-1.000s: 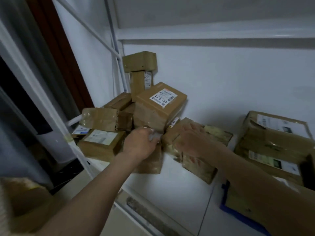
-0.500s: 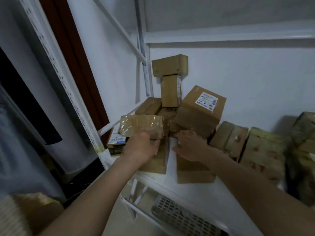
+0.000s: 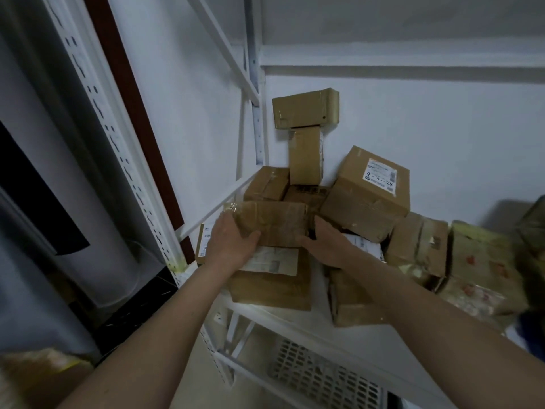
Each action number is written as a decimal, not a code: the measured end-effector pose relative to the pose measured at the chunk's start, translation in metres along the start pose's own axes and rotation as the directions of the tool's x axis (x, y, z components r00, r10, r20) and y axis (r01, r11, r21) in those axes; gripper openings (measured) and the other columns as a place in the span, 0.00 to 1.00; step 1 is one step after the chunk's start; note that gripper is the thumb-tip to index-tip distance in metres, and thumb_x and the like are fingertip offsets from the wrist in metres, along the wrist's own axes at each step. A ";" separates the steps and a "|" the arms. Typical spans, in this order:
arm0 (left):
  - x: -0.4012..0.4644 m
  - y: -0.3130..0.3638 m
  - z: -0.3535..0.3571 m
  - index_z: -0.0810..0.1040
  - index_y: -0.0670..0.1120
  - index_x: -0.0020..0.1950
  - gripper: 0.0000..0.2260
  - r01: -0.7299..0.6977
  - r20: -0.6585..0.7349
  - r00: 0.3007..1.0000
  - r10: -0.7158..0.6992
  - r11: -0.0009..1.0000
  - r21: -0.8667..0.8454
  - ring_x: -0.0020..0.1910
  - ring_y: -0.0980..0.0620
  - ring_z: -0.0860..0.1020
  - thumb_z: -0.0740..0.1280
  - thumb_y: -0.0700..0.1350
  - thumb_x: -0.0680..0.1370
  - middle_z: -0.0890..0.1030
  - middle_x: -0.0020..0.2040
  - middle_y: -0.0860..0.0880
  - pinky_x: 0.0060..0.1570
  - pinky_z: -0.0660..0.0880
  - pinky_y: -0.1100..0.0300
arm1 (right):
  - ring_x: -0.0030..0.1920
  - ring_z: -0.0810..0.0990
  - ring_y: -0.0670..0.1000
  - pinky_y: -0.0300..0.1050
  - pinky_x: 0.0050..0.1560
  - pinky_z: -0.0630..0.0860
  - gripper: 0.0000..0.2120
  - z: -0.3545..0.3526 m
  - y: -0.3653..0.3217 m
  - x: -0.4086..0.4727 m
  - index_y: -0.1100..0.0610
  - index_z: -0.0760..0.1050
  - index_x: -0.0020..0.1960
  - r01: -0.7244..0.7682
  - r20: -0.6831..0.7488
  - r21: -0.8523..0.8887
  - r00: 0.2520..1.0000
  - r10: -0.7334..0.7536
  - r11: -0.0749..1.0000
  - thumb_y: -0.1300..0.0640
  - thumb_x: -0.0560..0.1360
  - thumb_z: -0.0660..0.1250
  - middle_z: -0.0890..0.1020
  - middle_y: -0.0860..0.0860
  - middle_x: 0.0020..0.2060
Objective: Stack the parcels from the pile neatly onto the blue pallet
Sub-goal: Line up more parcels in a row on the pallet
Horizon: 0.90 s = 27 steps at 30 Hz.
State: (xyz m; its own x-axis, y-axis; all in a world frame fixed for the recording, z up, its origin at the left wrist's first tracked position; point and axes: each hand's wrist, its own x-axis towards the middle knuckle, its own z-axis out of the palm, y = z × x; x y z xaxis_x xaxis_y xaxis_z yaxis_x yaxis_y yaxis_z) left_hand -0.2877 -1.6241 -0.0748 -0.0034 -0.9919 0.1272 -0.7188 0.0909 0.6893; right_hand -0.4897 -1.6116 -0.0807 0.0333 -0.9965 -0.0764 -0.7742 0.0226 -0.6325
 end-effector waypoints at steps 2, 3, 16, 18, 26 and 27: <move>0.013 -0.007 0.001 0.70 0.47 0.66 0.24 0.081 0.034 0.996 -0.078 0.990 -0.112 0.62 0.48 0.73 0.69 0.54 0.74 0.75 0.62 0.48 0.63 0.71 0.48 | 0.65 0.70 0.55 0.42 0.59 0.67 0.22 0.001 -0.003 0.012 0.59 0.64 0.69 -0.012 -0.011 0.156 1.000 0.014 0.988 0.51 0.79 0.62 0.72 0.54 0.65; 0.019 -0.011 0.001 0.70 0.47 0.67 0.25 0.143 0.052 0.989 -0.136 0.974 -0.173 0.62 0.47 0.74 0.69 0.55 0.74 0.76 0.62 0.48 0.62 0.72 0.48 | 0.65 0.71 0.54 0.42 0.59 0.68 0.23 0.001 -0.004 0.019 0.59 0.63 0.69 -0.037 0.002 0.241 0.999 0.038 0.970 0.51 0.79 0.62 0.73 0.53 0.65; 0.040 -0.017 0.001 0.66 0.51 0.58 0.26 0.336 -0.025 0.911 -0.411 0.779 -0.530 0.43 0.54 0.72 0.60 0.69 0.72 0.73 0.47 0.53 0.34 0.64 0.59 | 0.41 0.75 0.42 0.35 0.30 0.69 0.28 0.003 -0.028 0.039 0.49 0.59 0.70 -0.168 -0.020 0.600 0.974 0.225 0.782 0.39 0.76 0.61 0.73 0.43 0.45; 0.030 -0.013 -0.003 0.66 0.51 0.53 0.24 0.300 -0.072 0.909 -0.410 0.766 -0.569 0.41 0.55 0.72 0.60 0.70 0.72 0.73 0.44 0.53 0.33 0.64 0.58 | 0.41 0.75 0.42 0.35 0.31 0.69 0.22 0.003 -0.032 0.028 0.49 0.63 0.66 -0.126 -0.069 0.625 0.974 0.215 0.770 0.40 0.77 0.60 0.74 0.44 0.45; -0.009 -0.013 -0.007 0.65 0.49 0.52 0.18 0.163 -0.196 0.900 -0.388 0.720 -0.675 0.42 0.54 0.74 0.64 0.61 0.75 0.73 0.44 0.53 0.38 0.69 0.57 | 0.44 0.75 0.46 0.38 0.38 0.73 0.06 0.007 -0.043 -0.023 0.53 0.68 0.56 0.091 -0.328 0.623 0.932 0.153 0.777 0.53 0.81 0.56 0.75 0.49 0.46; -0.014 -0.012 -0.007 0.67 0.50 0.56 0.17 0.141 -0.201 0.906 -0.374 0.712 -0.688 0.44 0.54 0.75 0.64 0.59 0.75 0.74 0.46 0.53 0.41 0.71 0.56 | 0.43 0.75 0.46 0.37 0.37 0.74 0.05 0.008 -0.044 -0.029 0.55 0.68 0.55 0.113 -0.365 0.619 0.917 0.158 0.777 0.55 0.81 0.56 0.75 0.49 0.45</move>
State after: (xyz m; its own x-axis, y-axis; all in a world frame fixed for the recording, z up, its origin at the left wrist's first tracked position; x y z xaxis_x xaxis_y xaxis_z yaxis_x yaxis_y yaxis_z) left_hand -0.2743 -1.6107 -0.0803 0.4052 -0.9142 0.0011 -0.0343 -0.0140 0.9993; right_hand -0.4518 -1.5830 -0.0568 -0.3224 -0.9400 0.1117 -0.2071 -0.0451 -0.9773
